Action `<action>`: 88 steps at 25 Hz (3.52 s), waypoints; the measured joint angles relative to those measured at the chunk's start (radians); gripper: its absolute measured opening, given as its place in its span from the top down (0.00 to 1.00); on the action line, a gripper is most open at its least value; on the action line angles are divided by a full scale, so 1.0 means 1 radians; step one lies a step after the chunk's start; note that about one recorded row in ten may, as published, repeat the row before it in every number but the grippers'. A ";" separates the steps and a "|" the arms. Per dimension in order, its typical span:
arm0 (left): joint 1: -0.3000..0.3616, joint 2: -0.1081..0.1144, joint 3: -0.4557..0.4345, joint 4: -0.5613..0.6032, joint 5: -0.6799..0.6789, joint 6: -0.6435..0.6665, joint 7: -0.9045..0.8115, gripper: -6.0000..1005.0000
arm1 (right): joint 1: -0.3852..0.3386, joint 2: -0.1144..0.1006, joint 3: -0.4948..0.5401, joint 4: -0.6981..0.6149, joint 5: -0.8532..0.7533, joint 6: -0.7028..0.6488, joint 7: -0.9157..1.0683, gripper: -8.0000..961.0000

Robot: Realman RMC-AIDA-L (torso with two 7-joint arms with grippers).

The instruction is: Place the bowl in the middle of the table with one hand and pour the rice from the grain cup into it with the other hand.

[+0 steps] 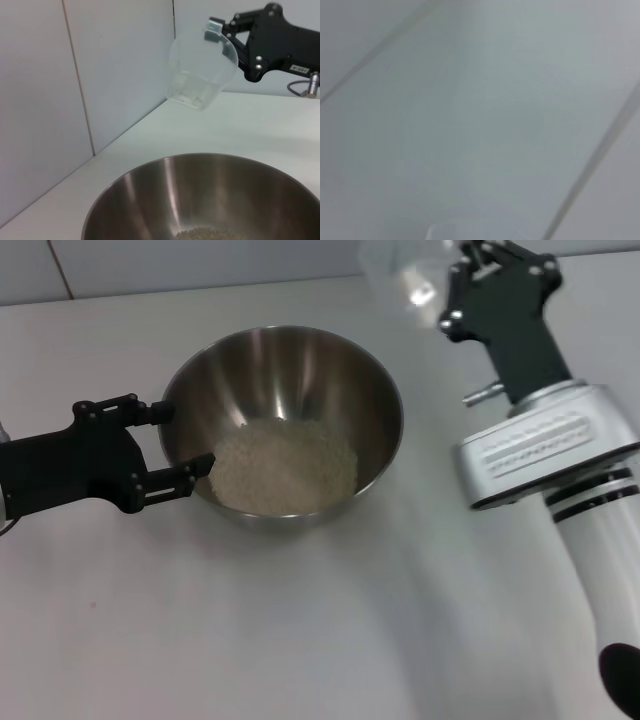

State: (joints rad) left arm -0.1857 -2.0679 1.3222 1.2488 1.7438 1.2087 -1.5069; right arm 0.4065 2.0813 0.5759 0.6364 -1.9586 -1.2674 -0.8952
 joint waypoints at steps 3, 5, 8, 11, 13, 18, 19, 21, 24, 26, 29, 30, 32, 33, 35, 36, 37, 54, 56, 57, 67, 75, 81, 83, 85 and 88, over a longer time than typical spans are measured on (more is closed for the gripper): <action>0.000 0.000 0.000 0.001 0.000 0.000 0.000 0.27 | -0.004 0.000 0.024 -0.098 0.007 0.013 0.258 0.97; -0.003 0.000 0.000 0.001 0.000 0.000 0.000 0.27 | 0.004 0.000 0.028 -0.178 0.007 0.032 0.439 0.97; -0.011 0.000 0.000 -0.004 0.000 0.000 -0.001 0.27 | 0.037 0.004 0.012 -0.312 0.002 0.074 0.682 0.96; -0.014 0.000 0.000 -0.006 0.000 0.000 -0.001 0.27 | 0.059 0.004 -0.004 -0.365 0.001 0.146 0.780 0.96; -0.014 0.000 0.000 -0.007 0.000 -0.001 -0.001 0.27 | 0.069 0.002 -0.015 -0.373 0.000 0.193 0.794 0.96; -0.016 0.000 0.000 -0.008 0.000 -0.004 -0.001 0.27 | 0.092 0.001 -0.042 -0.391 -0.024 0.269 0.802 0.95; -0.016 0.000 0.000 -0.008 0.000 -0.004 -0.001 0.27 | 0.096 0.001 -0.045 -0.392 -0.030 0.292 0.803 0.95; -0.016 -0.001 0.001 -0.008 0.000 -0.005 -0.001 0.27 | 0.097 0.001 -0.046 -0.392 -0.030 0.301 0.803 0.94; -0.017 -0.001 0.001 -0.008 0.000 -0.006 -0.001 0.27 | 0.098 0.002 -0.048 -0.392 -0.033 0.316 0.806 0.94; -0.018 -0.001 0.002 -0.008 0.000 -0.006 -0.001 0.27 | 0.097 0.002 -0.049 -0.392 -0.036 0.319 0.805 0.94; -0.021 -0.001 0.002 -0.009 0.000 -0.006 -0.001 0.27 | 0.083 0.004 -0.051 -0.393 -0.079 0.337 0.805 0.93; -0.021 -0.001 0.002 -0.009 0.000 -0.006 -0.001 0.27 | 0.083 0.004 -0.051 -0.393 -0.079 0.337 0.805 0.93; -0.023 -0.001 0.002 -0.010 0.000 -0.006 -0.001 0.27 | 0.069 0.006 -0.051 -0.393 -0.092 0.339 0.806 0.89; -0.025 -0.001 0.002 -0.010 0.000 -0.006 -0.002 0.27 | 0.061 0.006 -0.051 -0.391 -0.094 0.339 0.806 0.86; -0.026 -0.002 0.002 -0.011 0.000 -0.006 -0.007 0.27 | 0.037 0.006 -0.051 -0.381 -0.094 0.335 0.806 0.79; -0.026 -0.001 0.002 -0.011 0.000 -0.006 -0.008 0.27 | 0.023 0.006 -0.050 -0.373 -0.094 0.329 0.807 0.75; -0.026 -0.001 0.002 -0.013 0.000 -0.006 -0.009 0.27 | 0.004 0.004 -0.049 -0.363 -0.095 0.318 0.807 0.71; -0.029 -0.001 0.001 -0.048 0.000 -0.007 0.000 0.27 | 0.015 -0.087 -0.137 -0.788 -0.246 -0.492 1.638 0.23; -0.029 -0.001 0.001 -0.049 0.000 -0.008 0.000 0.27 | 0.059 -0.090 -0.193 -0.857 -0.260 -0.498 1.691 0.14; -0.029 -0.001 0.001 -0.049 0.000 -0.007 -0.001 0.27 | 0.089 -0.089 -0.235 -0.906 -0.266 -0.501 1.725 0.14; -0.033 0.003 0.000 -0.030 0.002 0.002 -0.024 0.27 | 0.237 0.002 -0.893 -1.508 -0.257 -0.421 2.231 0.15; -0.043 0.006 -0.007 -0.021 0.019 0.027 -0.076 0.27 | 0.201 0.005 -1.233 -1.654 -0.252 -0.296 2.441 0.15; -0.044 0.005 -0.009 -0.004 0.048 0.030 -0.103 0.27 | 0.199 0.007 -1.276 -1.666 -0.251 -0.279 2.457 0.15; -0.044 0.005 -0.009 -0.003 0.048 0.030 -0.104 0.27 | 0.199 0.007 -1.277 -1.666 -0.252 -0.279 2.458 0.15; -0.045 0.005 -0.009 -0.002 0.048 0.030 -0.104 0.27 | 0.199 0.007 -1.277 -1.667 -0.252 -0.279 2.458 0.15; -0.045 0.005 -0.009 -0.001 0.048 0.030 -0.105 0.27 | 0.196 0.008 -1.278 -1.667 -0.251 -0.278 2.458 0.15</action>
State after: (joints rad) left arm -0.2309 -2.0631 1.3130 1.2481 1.7920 1.2386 -1.6116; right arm 0.6025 2.0892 -0.7021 -1.0307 -2.2101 -1.5456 1.5628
